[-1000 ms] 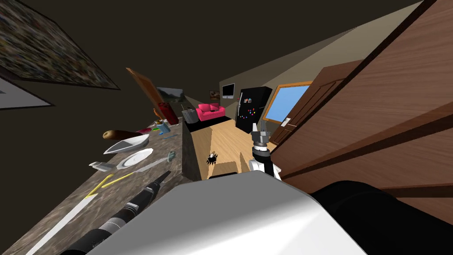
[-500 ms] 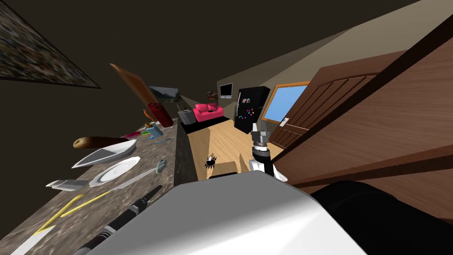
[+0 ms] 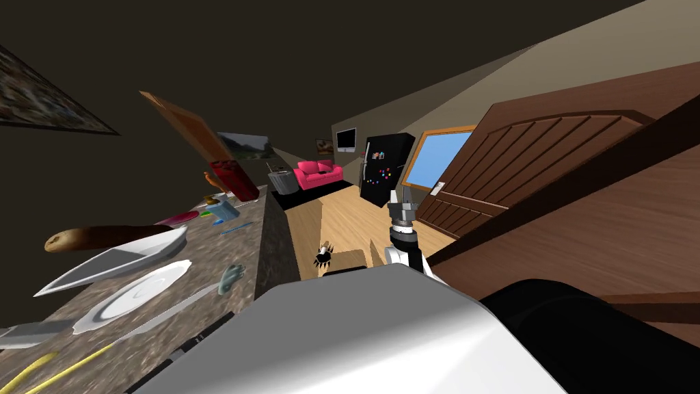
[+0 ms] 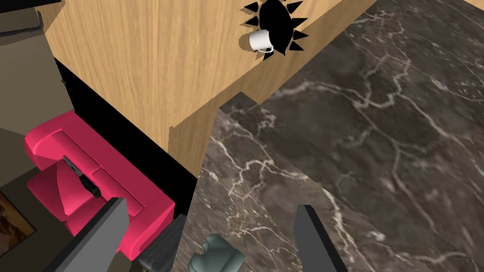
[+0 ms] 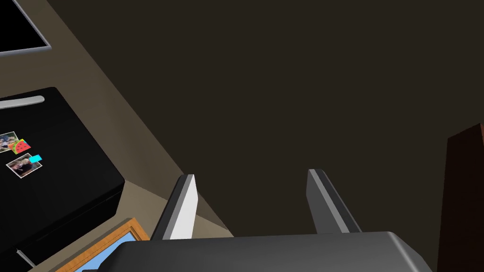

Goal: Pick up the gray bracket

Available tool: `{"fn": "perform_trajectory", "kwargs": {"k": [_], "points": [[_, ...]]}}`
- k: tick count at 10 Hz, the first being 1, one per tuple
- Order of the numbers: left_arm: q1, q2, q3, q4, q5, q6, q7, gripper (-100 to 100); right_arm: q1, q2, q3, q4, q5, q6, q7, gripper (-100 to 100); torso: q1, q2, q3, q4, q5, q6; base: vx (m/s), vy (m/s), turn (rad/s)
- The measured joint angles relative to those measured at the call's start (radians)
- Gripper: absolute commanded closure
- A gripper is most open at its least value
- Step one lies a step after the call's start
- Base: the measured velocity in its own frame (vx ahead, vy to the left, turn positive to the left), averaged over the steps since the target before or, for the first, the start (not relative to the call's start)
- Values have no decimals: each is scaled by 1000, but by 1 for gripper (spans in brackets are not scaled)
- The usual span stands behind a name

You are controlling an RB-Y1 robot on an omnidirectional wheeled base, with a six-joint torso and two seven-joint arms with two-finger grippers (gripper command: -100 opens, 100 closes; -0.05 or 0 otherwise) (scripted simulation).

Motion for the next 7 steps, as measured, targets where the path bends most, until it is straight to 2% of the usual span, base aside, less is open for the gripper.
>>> {"fn": "perform_trajectory", "kwargs": {"k": [2,5,6,7], "points": [[40,45,2,28,-2,10,26,-100,0,0,0,0,0,0,0,0,1,-2,-1,0,0,0,136,32,-50],[121,132,25,83,-2,2,70,-100,0,0,0,0,0,0,0,0,3,-7,-4,-2,1,0,190,62,-105],[156,160,41,95,0,-1,86,-100,0,0,0,0,0,0,0,0,2,-4,-3,-1,1,0,40,25,-14],[174,179,44,104,-2,2,97,-100,0,0,0,0,0,0,0,0,0,2,1,0,0,0,37,33,-35]]}}
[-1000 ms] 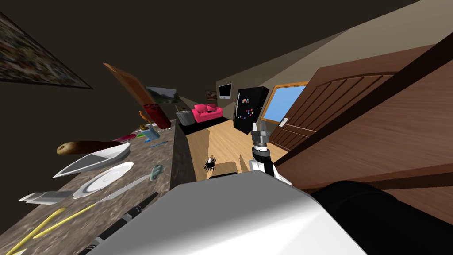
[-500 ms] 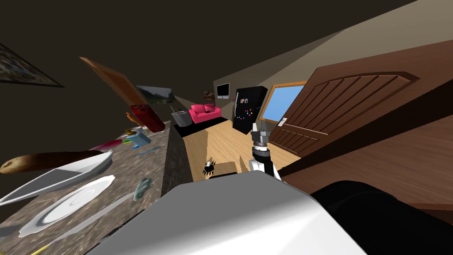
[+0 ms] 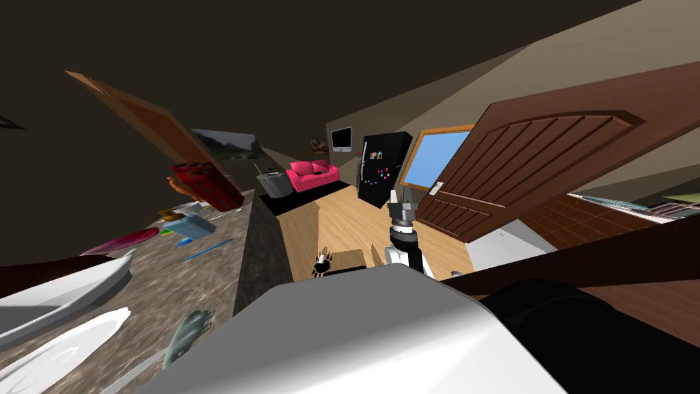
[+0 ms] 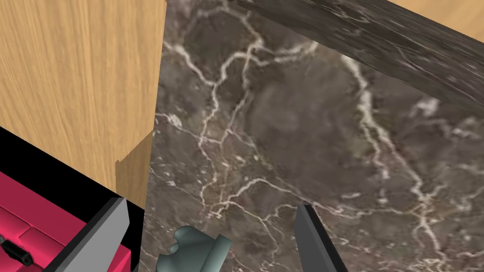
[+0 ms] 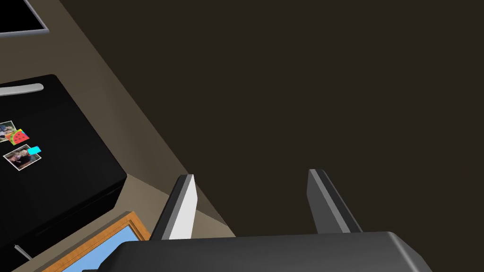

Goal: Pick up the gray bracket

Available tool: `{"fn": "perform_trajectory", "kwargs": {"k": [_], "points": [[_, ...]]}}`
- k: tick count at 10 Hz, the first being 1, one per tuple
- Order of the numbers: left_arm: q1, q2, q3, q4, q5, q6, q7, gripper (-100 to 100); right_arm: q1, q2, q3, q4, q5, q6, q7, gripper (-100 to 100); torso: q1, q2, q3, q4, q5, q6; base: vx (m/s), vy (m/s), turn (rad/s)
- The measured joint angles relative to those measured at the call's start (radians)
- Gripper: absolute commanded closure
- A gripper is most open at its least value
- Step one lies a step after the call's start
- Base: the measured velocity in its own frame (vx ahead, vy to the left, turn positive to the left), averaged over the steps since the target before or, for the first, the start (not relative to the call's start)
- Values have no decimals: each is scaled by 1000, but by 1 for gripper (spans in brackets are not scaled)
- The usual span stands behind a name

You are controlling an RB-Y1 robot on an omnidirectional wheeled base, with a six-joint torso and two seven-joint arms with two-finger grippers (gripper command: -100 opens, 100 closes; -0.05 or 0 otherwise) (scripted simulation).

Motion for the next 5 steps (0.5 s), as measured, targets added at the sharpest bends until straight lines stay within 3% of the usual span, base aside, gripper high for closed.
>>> {"fn": "perform_trajectory", "kwargs": {"k": [2,5], "points": [[6,13,-2,5,0,8,7,-100,0,0,0,0,0,0,0,0,-1,3,2,1,0,0,84,43,-39],[19,33,4,21,0,10,18,-100,0,0,0,0,0,0,0,0,4,-4,-2,-1,1,0,143,93,-69]]}}
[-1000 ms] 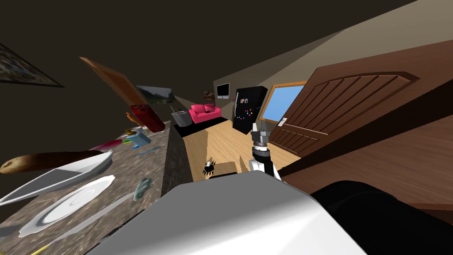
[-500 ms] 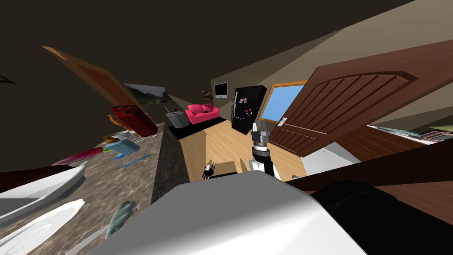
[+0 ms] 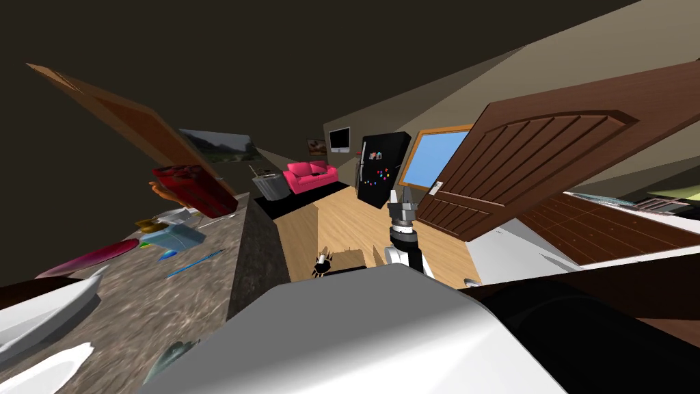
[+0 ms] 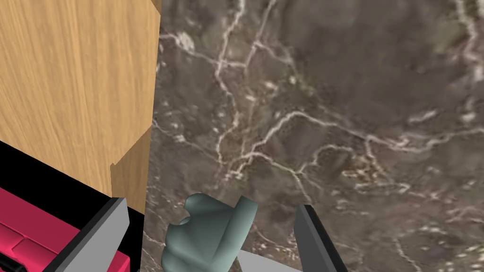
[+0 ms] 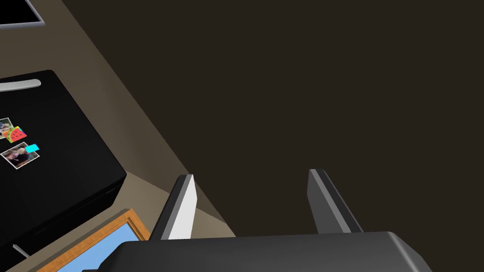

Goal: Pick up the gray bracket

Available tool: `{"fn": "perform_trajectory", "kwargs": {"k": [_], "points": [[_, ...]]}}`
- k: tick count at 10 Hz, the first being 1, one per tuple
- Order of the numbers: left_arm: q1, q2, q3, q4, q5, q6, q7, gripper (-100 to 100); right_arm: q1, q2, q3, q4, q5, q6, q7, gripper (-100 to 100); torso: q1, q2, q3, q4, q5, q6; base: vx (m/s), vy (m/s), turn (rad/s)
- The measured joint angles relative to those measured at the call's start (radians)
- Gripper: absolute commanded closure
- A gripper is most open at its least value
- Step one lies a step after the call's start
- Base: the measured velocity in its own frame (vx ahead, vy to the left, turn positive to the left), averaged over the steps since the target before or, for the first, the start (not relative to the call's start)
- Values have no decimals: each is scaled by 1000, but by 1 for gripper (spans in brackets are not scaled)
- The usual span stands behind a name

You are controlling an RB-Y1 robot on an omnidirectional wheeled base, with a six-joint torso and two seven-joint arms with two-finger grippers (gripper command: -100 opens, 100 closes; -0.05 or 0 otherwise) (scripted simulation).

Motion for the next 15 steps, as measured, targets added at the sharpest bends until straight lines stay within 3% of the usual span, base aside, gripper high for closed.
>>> {"fn": "perform_trajectory", "kwargs": {"k": [1,2,3,9,10,14,15], "points": [[3,9,3,7,2,1,5,-100,0,0,0,0,0,0,0,0,0,0,0,0,0,0,23,20,-8],[3,10,4,8,2,2,6,0,0,0,0,0,0,0,0,0,-4,6,3,1,-1,0,0,0,0],[3,10,4,8,2,2,6,-100,0,0,0,0,0,0,0,0,-6,9,5,2,-1,-1,0,0,0],[-120,-10,-115,71,-4,7,-16,-100,0,0,0,0,0,0,0,0,-6,9,5,2,0,0,16,1,-21],[-122,-10,-118,72,-4,7,-17,100,0,0,0,0,0,0,0,0,-5,9,6,3,2,0,0,0,0],[-122,-9,-117,73,-6,8,-19,100,0,0,0,0,0,0,0,0,-3,10,6,3,2,-1,0,0,-3],[-122,-9,-117,73,-5,8,-19,0,0,0,0,0,0,0,0,0,-4,10,6,3,2,-1,0,0,0]]}}
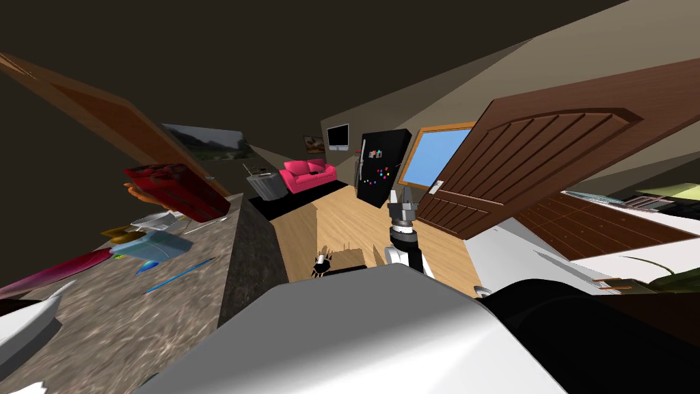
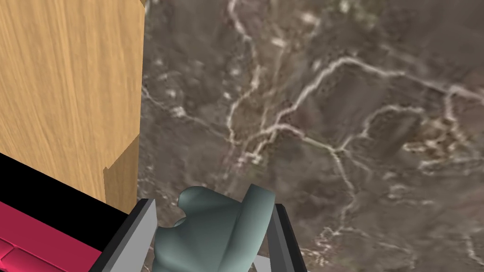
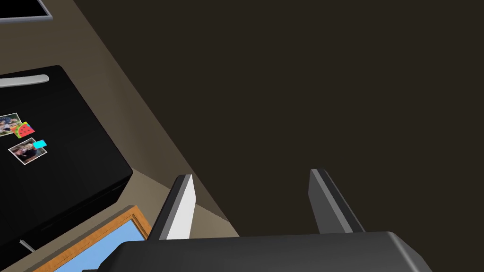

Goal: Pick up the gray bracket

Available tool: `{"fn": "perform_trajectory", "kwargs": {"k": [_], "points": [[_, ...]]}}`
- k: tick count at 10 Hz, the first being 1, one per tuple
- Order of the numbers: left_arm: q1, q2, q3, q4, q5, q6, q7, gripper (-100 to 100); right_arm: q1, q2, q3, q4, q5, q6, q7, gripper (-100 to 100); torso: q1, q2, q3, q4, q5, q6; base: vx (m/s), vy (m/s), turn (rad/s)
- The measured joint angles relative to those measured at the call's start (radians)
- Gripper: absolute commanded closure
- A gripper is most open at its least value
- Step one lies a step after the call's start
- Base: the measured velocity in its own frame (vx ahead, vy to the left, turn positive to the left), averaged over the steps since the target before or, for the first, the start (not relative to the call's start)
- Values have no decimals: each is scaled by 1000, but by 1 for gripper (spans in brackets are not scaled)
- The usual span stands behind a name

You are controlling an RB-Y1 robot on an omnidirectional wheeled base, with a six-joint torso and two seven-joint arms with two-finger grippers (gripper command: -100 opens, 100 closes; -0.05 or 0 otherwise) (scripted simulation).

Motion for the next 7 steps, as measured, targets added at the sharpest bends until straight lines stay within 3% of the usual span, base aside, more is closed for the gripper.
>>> {"fn": "perform_trajectory", "kwargs": {"k": [1,6,7], "points": [[0,0,0,0,0,0,0,100,0,0,0,0,0,0,0,0,0,0,0,0,0,0,-7,-1,33],[101,14,97,-55,6,-4,20,100,0,0,0,0,0,0,0,0,-1,1,1,0,-1,0,-16,-1,18],[104,14,100,-56,6,-4,21,0,0,0,0,0,0,0,0,0,-1,1,0,0,0,0,0,0,0]]}}
